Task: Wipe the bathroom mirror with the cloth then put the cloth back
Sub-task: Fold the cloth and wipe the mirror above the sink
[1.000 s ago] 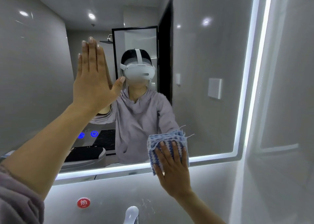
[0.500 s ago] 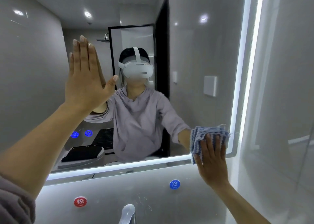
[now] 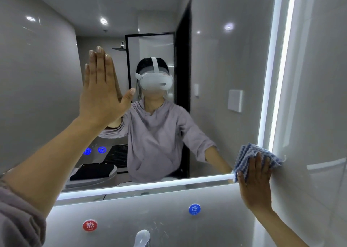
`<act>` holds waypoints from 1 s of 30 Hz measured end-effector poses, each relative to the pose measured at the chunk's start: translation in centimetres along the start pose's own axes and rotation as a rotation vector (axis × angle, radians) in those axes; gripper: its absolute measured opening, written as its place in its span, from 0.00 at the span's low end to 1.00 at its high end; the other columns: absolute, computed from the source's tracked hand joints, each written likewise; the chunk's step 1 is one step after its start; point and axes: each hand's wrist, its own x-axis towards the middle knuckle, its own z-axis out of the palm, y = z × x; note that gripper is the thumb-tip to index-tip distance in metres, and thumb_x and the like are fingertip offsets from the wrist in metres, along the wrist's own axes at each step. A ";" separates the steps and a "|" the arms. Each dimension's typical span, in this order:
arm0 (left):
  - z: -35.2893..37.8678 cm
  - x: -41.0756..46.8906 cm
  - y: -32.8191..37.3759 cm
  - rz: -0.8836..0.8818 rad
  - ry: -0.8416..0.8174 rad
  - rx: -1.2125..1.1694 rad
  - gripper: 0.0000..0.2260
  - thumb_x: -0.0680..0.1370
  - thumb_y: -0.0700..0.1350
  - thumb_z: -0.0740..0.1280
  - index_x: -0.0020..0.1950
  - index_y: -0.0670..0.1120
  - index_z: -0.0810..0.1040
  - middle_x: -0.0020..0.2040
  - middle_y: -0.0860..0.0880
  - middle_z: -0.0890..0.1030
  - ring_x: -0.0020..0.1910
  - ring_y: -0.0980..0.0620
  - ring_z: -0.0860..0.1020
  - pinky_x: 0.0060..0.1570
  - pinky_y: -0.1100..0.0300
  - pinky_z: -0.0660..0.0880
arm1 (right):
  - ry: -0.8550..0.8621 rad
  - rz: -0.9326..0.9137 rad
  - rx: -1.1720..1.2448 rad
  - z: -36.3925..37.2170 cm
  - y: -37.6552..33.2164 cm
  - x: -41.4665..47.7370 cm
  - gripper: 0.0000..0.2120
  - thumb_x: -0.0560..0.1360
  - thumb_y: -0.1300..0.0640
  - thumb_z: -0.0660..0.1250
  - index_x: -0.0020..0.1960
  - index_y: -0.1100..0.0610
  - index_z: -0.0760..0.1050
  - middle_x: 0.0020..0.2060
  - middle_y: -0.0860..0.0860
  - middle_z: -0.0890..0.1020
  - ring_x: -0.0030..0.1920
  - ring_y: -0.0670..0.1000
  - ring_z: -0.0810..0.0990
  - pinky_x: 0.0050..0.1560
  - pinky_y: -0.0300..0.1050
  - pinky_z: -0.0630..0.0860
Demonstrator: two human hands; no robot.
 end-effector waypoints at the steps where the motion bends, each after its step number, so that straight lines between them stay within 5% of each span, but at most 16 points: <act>1: 0.0 0.0 0.0 0.000 0.001 0.002 0.40 0.77 0.62 0.51 0.75 0.37 0.40 0.77 0.36 0.43 0.76 0.40 0.42 0.75 0.48 0.41 | 0.013 0.006 0.010 -0.1 -0.2 0.1 0.32 0.81 0.39 0.38 0.78 0.54 0.35 0.76 0.63 0.51 0.76 0.65 0.46 0.73 0.65 0.48; 9: 0.2 -0.1 0.0 -0.013 0.000 0.006 0.40 0.77 0.63 0.51 0.75 0.38 0.40 0.77 0.37 0.43 0.76 0.41 0.41 0.75 0.48 0.41 | 0.151 0.050 0.042 -2.4 -3.4 4.4 0.36 0.81 0.40 0.37 0.76 0.67 0.49 0.76 0.66 0.51 0.76 0.66 0.46 0.74 0.66 0.47; 30: -0.2 -0.1 0.2 -0.025 -0.034 -0.008 0.40 0.76 0.65 0.46 0.75 0.37 0.39 0.77 0.38 0.41 0.76 0.42 0.39 0.75 0.48 0.41 | 0.361 -0.033 -0.004 -11.8 -7.2 17.4 0.33 0.78 0.41 0.43 0.78 0.56 0.45 0.78 0.58 0.48 0.77 0.62 0.44 0.76 0.59 0.42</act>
